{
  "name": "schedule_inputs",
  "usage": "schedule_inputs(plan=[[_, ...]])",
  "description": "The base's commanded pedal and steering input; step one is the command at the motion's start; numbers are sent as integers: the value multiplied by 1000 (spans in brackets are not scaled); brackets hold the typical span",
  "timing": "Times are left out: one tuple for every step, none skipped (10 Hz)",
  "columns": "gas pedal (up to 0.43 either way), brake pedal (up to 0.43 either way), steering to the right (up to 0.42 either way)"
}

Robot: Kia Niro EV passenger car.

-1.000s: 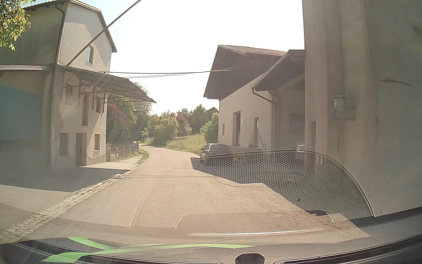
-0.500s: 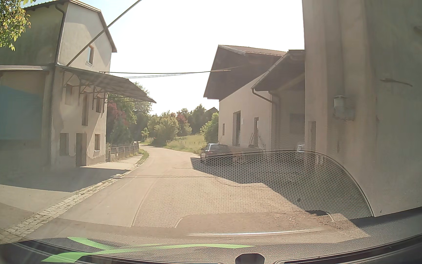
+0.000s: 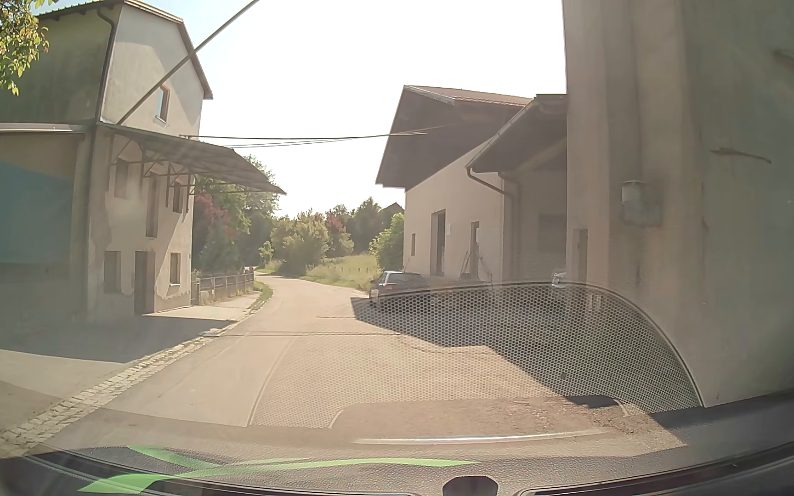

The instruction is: Follow the waypoints while adhering to traffic rules and regulations

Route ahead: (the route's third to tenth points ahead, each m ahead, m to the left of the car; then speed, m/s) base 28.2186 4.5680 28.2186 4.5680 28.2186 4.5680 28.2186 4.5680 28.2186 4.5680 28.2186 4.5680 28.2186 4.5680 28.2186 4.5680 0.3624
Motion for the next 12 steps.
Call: schedule_inputs(plan=[[0,0,531],[0,0,449],[0,0,375],[0,0,295],[0,0,230],[0,0,167],[0,0,115],[0,0,87],[0,0,74],[0,0,40],[0,0,-6],[0,0,-53]])
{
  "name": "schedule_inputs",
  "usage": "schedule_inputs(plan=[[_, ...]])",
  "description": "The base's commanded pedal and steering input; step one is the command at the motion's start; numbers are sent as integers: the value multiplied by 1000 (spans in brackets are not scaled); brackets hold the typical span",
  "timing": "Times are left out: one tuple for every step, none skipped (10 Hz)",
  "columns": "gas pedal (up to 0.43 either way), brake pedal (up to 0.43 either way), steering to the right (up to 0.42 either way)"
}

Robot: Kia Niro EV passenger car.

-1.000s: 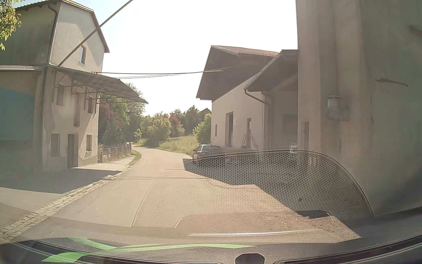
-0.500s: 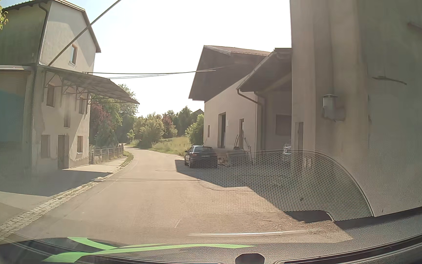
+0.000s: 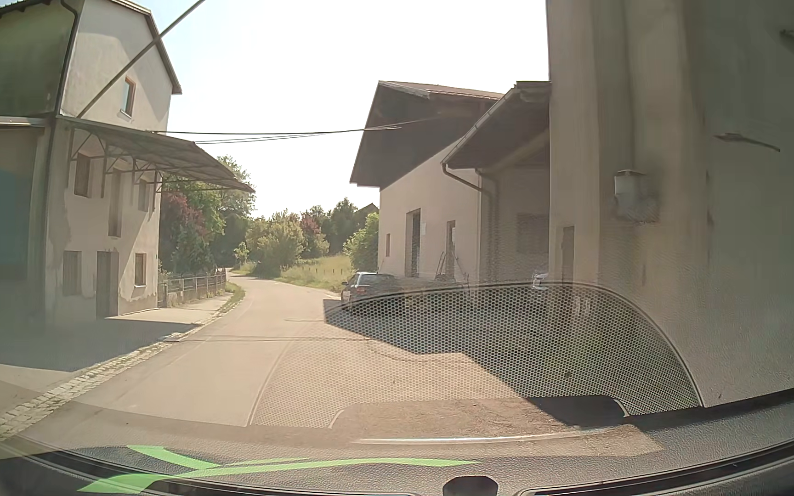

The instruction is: Follow the waypoints while adhering to traffic rules and regulations

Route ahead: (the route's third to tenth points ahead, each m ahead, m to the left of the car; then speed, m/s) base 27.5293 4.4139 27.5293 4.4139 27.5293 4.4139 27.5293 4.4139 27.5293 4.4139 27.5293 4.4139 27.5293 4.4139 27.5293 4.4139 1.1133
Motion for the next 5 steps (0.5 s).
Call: schedule_inputs(plan=[[0,0,-77],[0,0,-82],[20,0,-79],[28,0,-78],[39,0,-78]])
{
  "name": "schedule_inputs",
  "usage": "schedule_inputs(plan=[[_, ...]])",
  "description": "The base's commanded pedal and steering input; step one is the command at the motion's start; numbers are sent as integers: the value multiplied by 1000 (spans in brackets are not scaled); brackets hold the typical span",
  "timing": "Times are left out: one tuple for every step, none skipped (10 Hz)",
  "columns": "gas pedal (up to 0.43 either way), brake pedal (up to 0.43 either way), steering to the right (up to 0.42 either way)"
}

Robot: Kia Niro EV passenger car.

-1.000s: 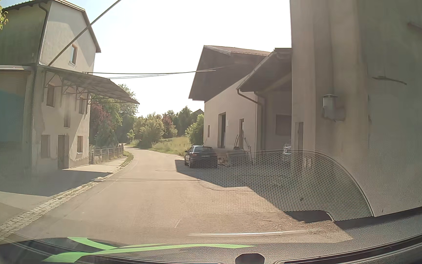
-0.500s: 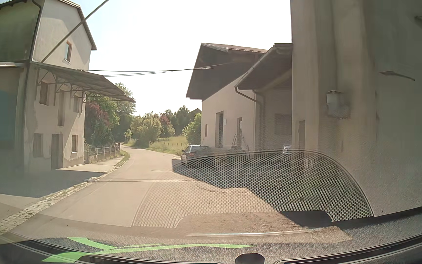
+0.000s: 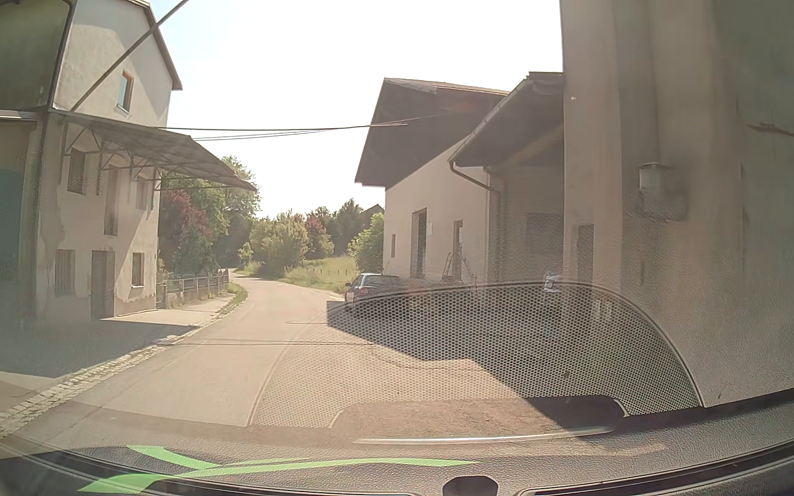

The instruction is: Follow the waypoints while adhering to traffic rules and regulations

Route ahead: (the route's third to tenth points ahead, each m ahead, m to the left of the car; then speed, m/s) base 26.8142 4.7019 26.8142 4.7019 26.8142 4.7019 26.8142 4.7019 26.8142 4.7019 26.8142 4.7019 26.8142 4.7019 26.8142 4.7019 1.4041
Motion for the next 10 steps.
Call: schedule_inputs(plan=[[59,0,-79],[59,0,-80],[59,0,-80],[67,0,-79],[79,0,-73],[79,0,-67],[67,0,-62],[67,0,-63],[67,0,-64],[67,6,-64]])
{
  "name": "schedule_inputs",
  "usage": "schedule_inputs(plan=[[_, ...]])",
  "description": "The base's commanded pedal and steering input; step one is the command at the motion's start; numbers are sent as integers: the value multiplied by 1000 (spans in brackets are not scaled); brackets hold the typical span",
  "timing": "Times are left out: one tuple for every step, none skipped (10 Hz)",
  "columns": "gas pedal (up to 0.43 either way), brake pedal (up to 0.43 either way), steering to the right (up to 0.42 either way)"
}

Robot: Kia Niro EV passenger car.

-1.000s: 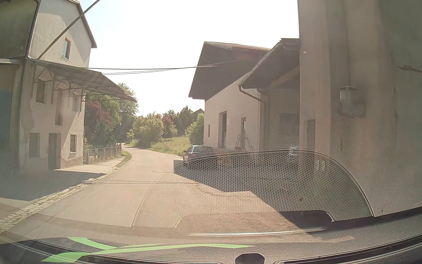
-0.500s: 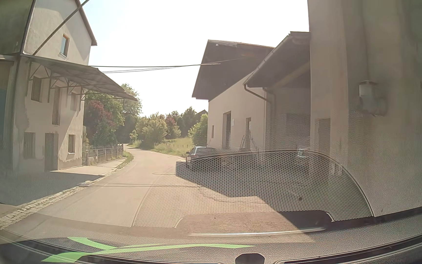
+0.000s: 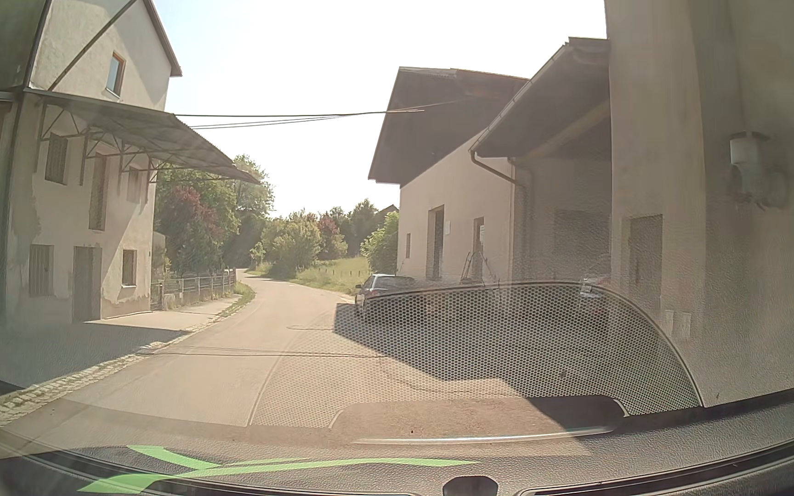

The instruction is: Follow the waypoints while adhering to traffic rules and regulations

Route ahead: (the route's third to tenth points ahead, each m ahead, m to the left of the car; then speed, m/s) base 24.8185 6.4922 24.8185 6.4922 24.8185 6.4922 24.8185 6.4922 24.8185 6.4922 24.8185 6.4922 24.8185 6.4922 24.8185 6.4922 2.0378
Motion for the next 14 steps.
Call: schedule_inputs(plan=[[67,30,-64],[67,55,-64],[67,79,-64],[67,91,-68],[67,91,-80],[67,98,-99],[67,110,-119],[67,110,-135],[67,104,-154],[67,91,-167],[67,61,-168],[67,12,-169],[67,0,-171],[67,0,-171]])
